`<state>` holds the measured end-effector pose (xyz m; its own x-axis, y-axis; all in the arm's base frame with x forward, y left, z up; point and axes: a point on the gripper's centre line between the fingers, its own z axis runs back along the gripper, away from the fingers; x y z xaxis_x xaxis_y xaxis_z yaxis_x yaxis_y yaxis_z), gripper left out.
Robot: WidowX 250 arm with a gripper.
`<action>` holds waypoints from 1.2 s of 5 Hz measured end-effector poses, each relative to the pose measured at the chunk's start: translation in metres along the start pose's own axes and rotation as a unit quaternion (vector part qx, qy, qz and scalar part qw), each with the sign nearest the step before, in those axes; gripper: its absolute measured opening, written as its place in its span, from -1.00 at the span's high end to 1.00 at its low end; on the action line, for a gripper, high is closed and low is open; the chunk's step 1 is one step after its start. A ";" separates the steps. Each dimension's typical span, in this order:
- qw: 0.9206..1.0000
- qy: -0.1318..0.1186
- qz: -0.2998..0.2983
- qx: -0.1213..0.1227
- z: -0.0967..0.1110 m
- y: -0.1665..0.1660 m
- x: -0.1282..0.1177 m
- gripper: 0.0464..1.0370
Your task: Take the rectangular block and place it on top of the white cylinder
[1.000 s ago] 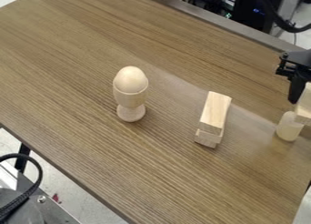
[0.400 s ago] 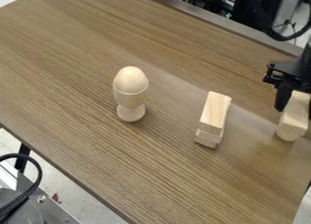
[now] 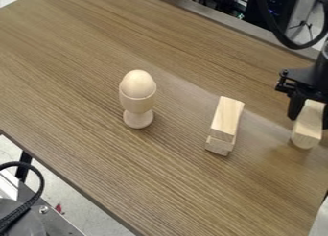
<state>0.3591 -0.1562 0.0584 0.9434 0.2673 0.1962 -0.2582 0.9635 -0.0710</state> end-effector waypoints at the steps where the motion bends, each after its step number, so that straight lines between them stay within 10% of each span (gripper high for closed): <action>1: 1.000 -0.001 -0.002 -0.001 -0.004 -0.005 0.001 -0.06; 3: 1.000 -0.002 0.000 0.001 -0.004 -0.004 0.002 -0.15; 5: 1.000 0.004 0.011 0.014 -0.004 0.000 0.000 -0.94; 6: 1.000 0.004 0.013 0.013 -0.001 -0.001 0.002 -0.93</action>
<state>0.3612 -0.1572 0.0577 0.9378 0.2925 0.1869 -0.2883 0.9562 -0.0503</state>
